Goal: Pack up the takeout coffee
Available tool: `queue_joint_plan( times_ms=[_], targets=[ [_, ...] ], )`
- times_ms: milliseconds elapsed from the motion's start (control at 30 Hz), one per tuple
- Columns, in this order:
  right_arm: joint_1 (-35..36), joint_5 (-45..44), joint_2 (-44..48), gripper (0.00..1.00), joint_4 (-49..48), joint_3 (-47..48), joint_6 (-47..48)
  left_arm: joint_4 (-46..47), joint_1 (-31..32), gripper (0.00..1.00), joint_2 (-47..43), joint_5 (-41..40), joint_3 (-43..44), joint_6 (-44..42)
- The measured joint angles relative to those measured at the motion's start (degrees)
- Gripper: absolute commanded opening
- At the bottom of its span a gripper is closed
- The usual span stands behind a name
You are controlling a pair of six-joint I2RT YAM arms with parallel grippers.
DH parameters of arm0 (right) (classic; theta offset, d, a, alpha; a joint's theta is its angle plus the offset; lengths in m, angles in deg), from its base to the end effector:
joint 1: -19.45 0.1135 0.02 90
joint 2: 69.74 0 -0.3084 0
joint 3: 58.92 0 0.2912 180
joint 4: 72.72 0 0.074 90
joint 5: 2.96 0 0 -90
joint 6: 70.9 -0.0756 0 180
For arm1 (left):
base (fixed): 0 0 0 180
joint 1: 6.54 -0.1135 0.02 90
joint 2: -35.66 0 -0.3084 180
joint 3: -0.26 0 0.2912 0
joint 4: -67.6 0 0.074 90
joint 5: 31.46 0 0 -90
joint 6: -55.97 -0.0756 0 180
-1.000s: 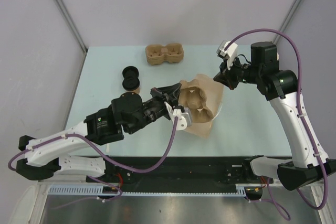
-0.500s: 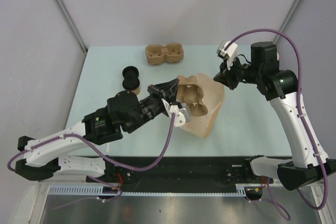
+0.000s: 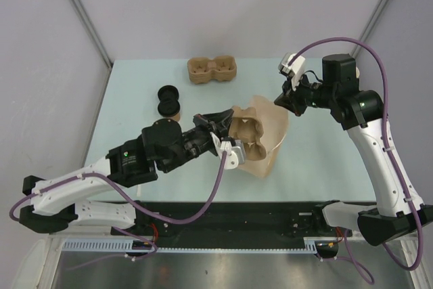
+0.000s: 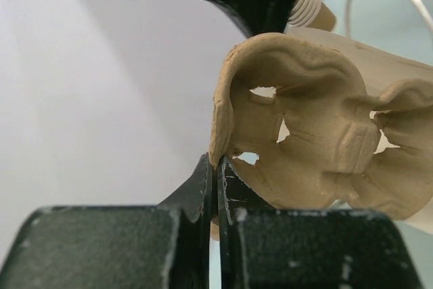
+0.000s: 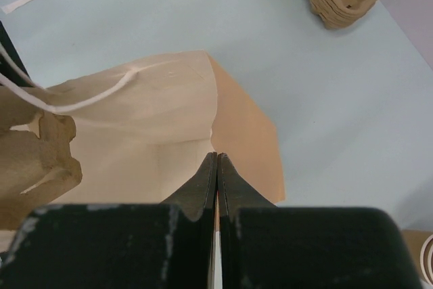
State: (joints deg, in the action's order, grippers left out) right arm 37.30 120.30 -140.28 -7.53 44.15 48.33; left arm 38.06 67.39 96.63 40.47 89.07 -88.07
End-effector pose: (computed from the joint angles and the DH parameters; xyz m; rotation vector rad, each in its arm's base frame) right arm 0.2522 0.1248 0.4868 -1.1251 1.7448 0.4979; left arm 0.0983 -0.2565 0.5148 1.3132 0.9124 -0.0174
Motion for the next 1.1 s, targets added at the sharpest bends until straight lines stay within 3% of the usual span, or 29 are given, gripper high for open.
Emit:
queue_joint_plan(
  times_ms=[167, 367, 600, 733, 767, 833, 867, 1100],
  targets=[
    [0.94, -0.20, 0.00, 0.25, 0.72, 0.00, 0.85, -3.87, 0.55, 0.00, 1.09, 2.21, -1.01, 0.50],
    [2.71, -1.84, 0.00, 0.38, 3.06, 0.00, 2.75, -6.25, 0.57, 0.00, 1.81, 3.52, -2.14, 2.34],
    [5.81, -7.58, 0.00, 0.20, 3.87, 0.00, 4.42, -6.91, 0.57, 0.00, 2.03, 3.78, -2.16, 4.02],
    [6.49, -11.26, -0.02, 0.23, 4.46, 0.00, 5.53, -6.95, 0.57, 0.00, 2.03, 3.78, -2.21, 4.42],
    [6.73, -12.15, -0.02, 0.20, 4.72, 0.00, 5.60, -6.95, 0.57, 0.00, 2.03, 3.78, -2.21, 4.50],
    [7.78, -13.66, -0.09, 0.03, 5.20, 0.00, 5.97, -6.95, 0.59, 0.00, 2.03, 3.76, -2.23, 4.52],
    [8.48, -14.12, -0.17, 0.00, 5.31, 0.00, 6.27, -6.95, 0.61, 0.00, 2.05, 3.76, -2.23, 4.50],
    [11.80, -11.85, -0.98, 0.00, 4.87, 0.42, 6.36, -8.63, 2.21, 0.00, 5.14, 3.74, 0.24, 4.09]
  ],
)
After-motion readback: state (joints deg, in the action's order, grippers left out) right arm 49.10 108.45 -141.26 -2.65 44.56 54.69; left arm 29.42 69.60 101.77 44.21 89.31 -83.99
